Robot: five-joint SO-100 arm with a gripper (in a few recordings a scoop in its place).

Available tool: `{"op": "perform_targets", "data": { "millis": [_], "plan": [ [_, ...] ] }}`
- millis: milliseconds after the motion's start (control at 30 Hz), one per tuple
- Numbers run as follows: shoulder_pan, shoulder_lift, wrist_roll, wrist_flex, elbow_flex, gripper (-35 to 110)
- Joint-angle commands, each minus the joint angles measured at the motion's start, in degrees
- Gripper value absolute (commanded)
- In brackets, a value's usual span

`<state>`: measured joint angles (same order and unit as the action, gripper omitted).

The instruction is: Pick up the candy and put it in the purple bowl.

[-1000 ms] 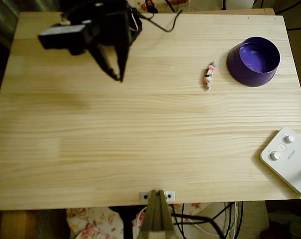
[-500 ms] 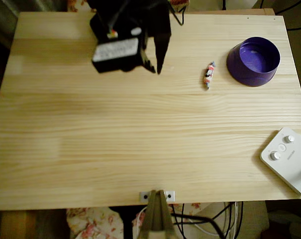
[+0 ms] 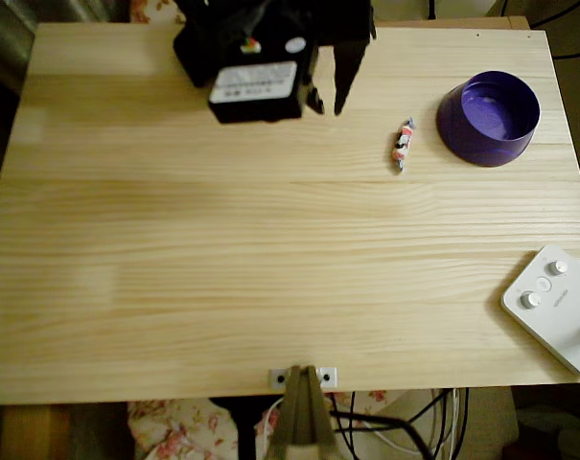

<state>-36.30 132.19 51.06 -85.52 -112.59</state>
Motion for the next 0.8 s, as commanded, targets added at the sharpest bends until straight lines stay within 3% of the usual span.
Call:
{"op": "perform_targets", "data": {
  "millis": [0,333,767],
  "plan": [
    [-3.69,2.72,3.78,-0.53,3.25,5],
    [-16.88,-7.03,15.73,6.24,0.35,5],
    [-21.62,-13.36,24.7,8.53,0.35,5]
  ]
}}
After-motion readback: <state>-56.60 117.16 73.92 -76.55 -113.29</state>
